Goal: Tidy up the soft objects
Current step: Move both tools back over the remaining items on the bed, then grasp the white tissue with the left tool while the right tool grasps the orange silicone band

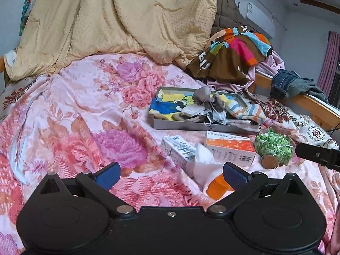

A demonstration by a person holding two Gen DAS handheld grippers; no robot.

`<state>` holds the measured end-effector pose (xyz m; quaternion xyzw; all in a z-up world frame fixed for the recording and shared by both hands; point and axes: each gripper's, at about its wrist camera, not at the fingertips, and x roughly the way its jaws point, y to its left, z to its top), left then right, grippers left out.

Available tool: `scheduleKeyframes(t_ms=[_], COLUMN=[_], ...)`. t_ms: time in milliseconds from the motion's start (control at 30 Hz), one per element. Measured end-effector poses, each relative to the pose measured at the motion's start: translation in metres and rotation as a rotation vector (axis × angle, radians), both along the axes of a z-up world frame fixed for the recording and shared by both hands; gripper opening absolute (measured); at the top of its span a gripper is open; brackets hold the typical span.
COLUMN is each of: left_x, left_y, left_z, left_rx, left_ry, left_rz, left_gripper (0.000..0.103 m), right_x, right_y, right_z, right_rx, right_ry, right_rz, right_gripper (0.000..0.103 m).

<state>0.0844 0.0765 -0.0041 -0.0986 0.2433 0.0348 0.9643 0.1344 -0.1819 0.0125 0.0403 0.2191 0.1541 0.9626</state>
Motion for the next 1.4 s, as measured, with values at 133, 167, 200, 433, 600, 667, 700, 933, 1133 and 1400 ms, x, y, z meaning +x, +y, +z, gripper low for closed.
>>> scheduleKeyframes(t_ms=[133, 167, 200, 433, 600, 667, 700, 933, 1133, 1400], left_x=[0.000, 0.000, 0.000, 0.001, 0.008, 0.010, 0.011, 0.020, 0.039, 0.075], left_y=[0.004, 0.005, 0.006, 0.007, 0.006, 0.006, 0.006, -0.001, -0.010, -0.022], left_z=[-0.004, -0.005, -0.006, -0.005, -0.008, -0.010, -0.010, -0.017, -0.017, -0.023], left_rx=[-0.005, -0.004, -0.004, 0.026, 0.045, 0.037, 0.036, 0.053, 0.055, 0.110], left_ry=[0.012, 0.016, 0.017, 0.010, 0.028, 0.040, 0.043, 0.063, 0.058, 0.072], left_rz=[0.003, 0.005, 0.005, -0.015, -0.025, -0.025, -0.026, -0.045, -0.104, -0.176], left_gripper=[0.102, 0.102, 0.102, 0.102, 0.102, 0.102, 0.102, 0.102, 0.102, 0.102], right_x=[0.001, 0.001, 0.002, 0.005, 0.008, 0.009, 0.009, 0.010, 0.016, 0.031], right_y=[0.003, 0.004, 0.005, 0.010, 0.011, 0.011, 0.011, 0.016, 0.022, 0.030], right_z=[-0.004, -0.005, -0.006, -0.015, -0.025, -0.028, -0.029, -0.040, -0.052, -0.069], right_rx=[-0.013, -0.015, -0.018, -0.039, -0.052, -0.049, -0.051, -0.066, -0.090, -0.102], right_ry=[0.008, 0.010, 0.012, 0.026, 0.049, 0.060, 0.063, 0.094, 0.119, 0.132], right_rz=[0.012, 0.016, 0.022, 0.069, 0.087, 0.089, 0.092, 0.132, 0.160, 0.185], right_gripper=[0.103, 0.103, 0.103, 0.103, 0.103, 0.103, 0.103, 0.103, 0.103, 0.103])
